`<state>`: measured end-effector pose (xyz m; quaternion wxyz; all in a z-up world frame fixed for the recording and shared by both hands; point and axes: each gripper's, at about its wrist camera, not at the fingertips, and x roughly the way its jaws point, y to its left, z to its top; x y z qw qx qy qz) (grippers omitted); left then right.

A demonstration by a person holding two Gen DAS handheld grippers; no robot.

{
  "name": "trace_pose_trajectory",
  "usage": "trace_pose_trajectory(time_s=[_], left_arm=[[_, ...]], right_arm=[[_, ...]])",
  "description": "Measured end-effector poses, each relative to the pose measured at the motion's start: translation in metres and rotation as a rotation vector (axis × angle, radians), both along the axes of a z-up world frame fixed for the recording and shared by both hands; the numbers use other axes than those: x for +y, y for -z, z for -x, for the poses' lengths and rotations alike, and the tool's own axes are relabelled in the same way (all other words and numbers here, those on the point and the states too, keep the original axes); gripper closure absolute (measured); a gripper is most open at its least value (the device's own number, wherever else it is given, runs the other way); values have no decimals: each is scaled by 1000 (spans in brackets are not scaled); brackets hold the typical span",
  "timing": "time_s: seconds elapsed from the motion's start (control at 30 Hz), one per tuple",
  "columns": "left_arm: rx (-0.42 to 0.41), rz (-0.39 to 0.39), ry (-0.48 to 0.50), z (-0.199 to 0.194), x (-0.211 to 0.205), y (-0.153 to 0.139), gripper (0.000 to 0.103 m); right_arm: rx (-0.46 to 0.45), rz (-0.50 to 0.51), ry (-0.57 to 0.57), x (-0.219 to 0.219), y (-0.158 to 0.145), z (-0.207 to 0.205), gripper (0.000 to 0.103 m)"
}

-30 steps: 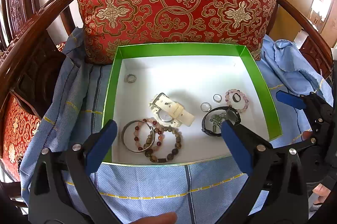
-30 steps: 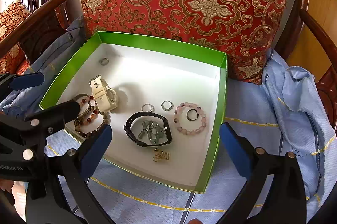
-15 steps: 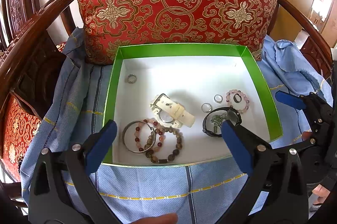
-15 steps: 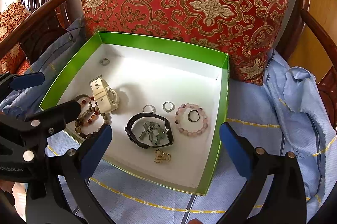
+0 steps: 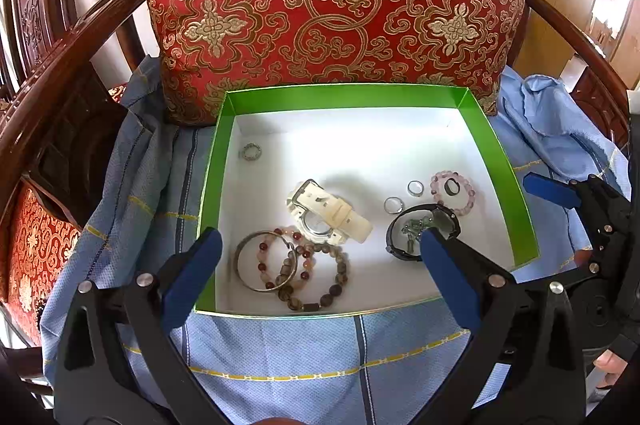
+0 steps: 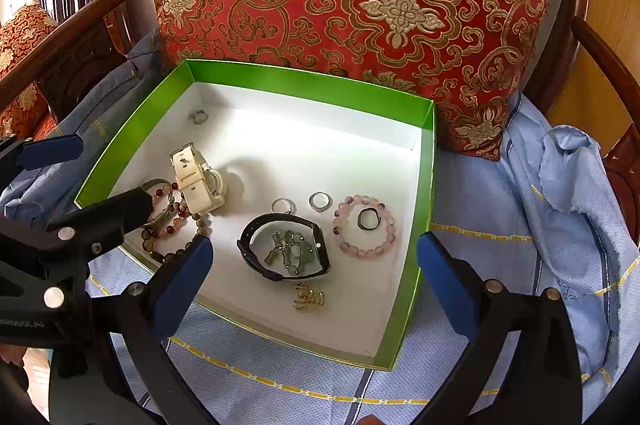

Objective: Organize jewelry

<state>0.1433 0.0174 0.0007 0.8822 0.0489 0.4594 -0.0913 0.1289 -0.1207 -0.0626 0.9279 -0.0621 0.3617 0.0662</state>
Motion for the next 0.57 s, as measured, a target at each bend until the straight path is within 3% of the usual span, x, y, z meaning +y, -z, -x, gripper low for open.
trace_pose_trajectory(time_s=[0.57], left_arm=[[-2, 0, 6, 2, -1, 0, 5]], right_arm=[[-12, -2, 24, -1, -1, 7, 3]])
